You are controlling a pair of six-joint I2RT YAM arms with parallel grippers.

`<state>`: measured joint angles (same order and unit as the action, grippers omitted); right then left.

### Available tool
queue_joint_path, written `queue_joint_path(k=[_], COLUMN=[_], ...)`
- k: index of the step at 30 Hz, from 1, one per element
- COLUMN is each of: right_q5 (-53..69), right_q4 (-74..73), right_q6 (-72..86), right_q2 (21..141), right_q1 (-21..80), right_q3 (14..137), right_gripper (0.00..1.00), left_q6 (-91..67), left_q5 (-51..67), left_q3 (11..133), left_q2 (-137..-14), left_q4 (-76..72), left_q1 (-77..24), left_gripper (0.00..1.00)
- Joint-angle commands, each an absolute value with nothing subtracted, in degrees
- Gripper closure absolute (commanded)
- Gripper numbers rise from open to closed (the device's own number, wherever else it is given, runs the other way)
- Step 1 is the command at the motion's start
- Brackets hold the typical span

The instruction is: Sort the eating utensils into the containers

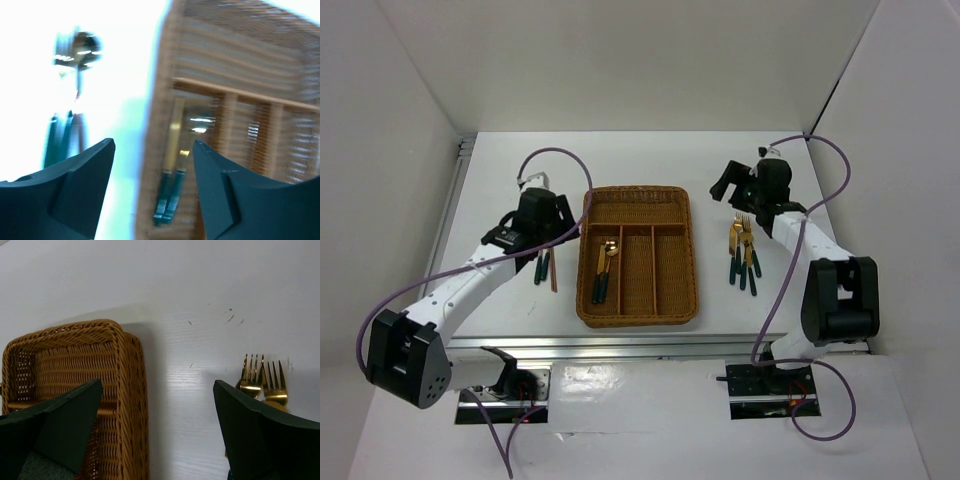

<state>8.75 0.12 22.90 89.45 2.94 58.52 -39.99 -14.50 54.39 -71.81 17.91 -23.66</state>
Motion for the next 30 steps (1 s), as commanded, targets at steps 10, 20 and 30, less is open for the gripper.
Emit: queue_joint_path(k=[10,20,30], right_q5=[7.91,7.38,6.77], right_q4=[-1.66,-1.14,-1.14], right_q6=[24.43,24.43,23.91], right_q2=[80.95,82.53,85.52], right_q1=[2.72,2.72,2.72], right_q3=[54.93,54.93,55.46], right_gripper=[0.00,0.00,0.00], left_q6=[-32.70,-35.95,-39.02], left_q5=[-4.12,-6.32,-12.56], left_q3=[52.21,51.68,54.75], left_q2=[-72.77,-81.46,-88.15], left_q4=[14.59,14.67,19.33], left_q1=[-26.89,-31.90,-33.04], left_gripper=[0.35,0.42,0.51])
